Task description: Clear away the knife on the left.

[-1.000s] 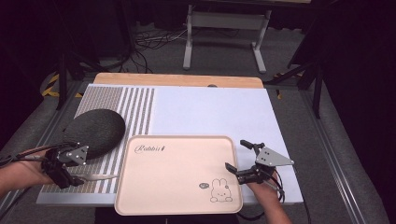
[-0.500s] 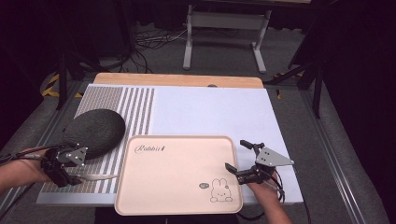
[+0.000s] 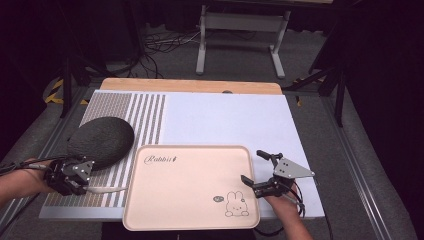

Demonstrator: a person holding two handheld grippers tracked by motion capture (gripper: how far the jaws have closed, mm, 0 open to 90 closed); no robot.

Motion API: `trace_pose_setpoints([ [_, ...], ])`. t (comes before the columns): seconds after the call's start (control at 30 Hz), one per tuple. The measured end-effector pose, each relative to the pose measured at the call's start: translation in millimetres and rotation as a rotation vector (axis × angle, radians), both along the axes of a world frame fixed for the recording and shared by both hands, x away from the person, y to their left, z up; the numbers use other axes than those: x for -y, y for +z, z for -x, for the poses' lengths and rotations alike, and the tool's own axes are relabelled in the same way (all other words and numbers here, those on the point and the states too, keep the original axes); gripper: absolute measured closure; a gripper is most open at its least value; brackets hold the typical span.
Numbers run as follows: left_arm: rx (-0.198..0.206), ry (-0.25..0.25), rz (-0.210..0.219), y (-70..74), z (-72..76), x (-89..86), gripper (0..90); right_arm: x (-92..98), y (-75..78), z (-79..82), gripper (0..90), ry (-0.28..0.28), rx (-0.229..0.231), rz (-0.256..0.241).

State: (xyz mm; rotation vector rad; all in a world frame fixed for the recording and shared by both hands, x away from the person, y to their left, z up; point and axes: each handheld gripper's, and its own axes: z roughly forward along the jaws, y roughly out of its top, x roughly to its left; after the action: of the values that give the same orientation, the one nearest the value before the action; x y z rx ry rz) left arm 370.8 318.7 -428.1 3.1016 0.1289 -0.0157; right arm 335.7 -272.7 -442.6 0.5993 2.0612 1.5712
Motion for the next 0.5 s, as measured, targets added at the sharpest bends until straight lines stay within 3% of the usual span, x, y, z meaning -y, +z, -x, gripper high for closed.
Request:
trace_pose_setpoints([
  [0.07,0.012,0.003,-0.008,-0.2,-0.6,0.8,76.6,-0.4,-0.1,0.1,2.7,0.004,0.001,0.003],
  [0.5,0.041,-0.045,-0.021,-1.5,3.2,2.0,77.9,0.1,-0.3,0.3,2.8,0.007,-0.002,-0.004],
])
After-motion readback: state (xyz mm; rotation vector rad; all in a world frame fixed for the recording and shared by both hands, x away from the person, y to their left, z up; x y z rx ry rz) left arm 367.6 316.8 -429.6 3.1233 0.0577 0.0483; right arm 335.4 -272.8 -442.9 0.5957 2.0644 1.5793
